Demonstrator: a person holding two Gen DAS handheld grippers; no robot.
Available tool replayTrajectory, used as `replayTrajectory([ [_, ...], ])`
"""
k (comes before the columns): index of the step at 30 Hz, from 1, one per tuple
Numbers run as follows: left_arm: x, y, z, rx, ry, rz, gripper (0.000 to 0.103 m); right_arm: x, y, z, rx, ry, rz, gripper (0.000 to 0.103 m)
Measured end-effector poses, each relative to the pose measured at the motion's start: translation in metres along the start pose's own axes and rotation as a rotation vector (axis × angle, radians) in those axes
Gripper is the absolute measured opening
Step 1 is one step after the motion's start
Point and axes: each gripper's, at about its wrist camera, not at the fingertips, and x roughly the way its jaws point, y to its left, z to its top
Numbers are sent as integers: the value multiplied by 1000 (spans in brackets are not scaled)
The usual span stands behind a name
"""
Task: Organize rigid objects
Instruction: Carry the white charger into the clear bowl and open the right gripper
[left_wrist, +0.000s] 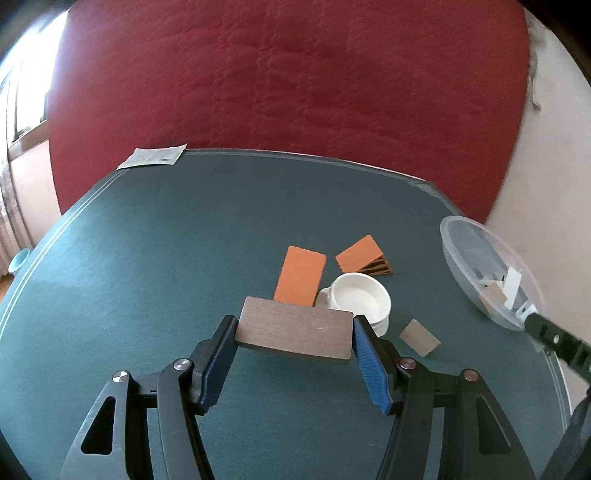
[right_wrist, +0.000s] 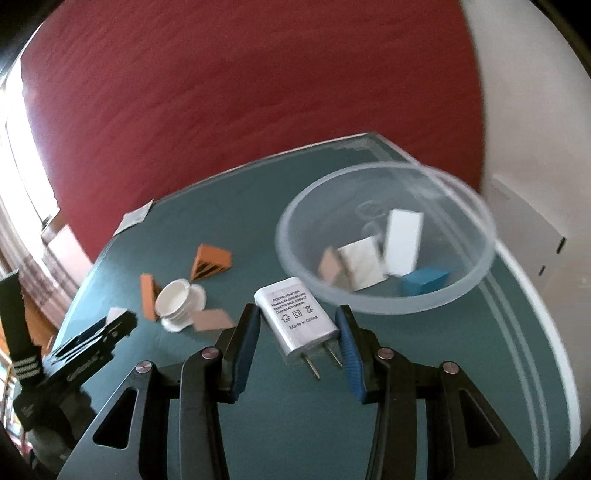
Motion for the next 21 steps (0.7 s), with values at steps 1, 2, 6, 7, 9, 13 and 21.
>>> replayTrajectory([
  [1, 0, -1, 0, 2, -1, -2, 65, -1, -4, 2, 9, -7, -12, 44],
  [2, 0, -1, 0, 4, -1, -3, 65, -2, -8, 3, 16, -13, -22, 44],
  [6, -1, -3, -1, 9, 0, -7, 65, -4, -26, 13, 55, -42, -74, 44],
  [7, -1, -3, -1, 10, 1, -8, 65, -5, -29, 15, 60, -49, -87, 44],
  [9, -1, -3, -1, 12, 1, -9, 65, -4, -37, 20, 67, -63, -118, 44],
  [13, 0, -4, -2, 14, 1, -10, 65, 2, -49, 28, 80, -74, -165, 44],
  [21, 0, -5, -2, 18, 2, -11, 65, 27, -67, 41, 91, -58, -245, 44],
])
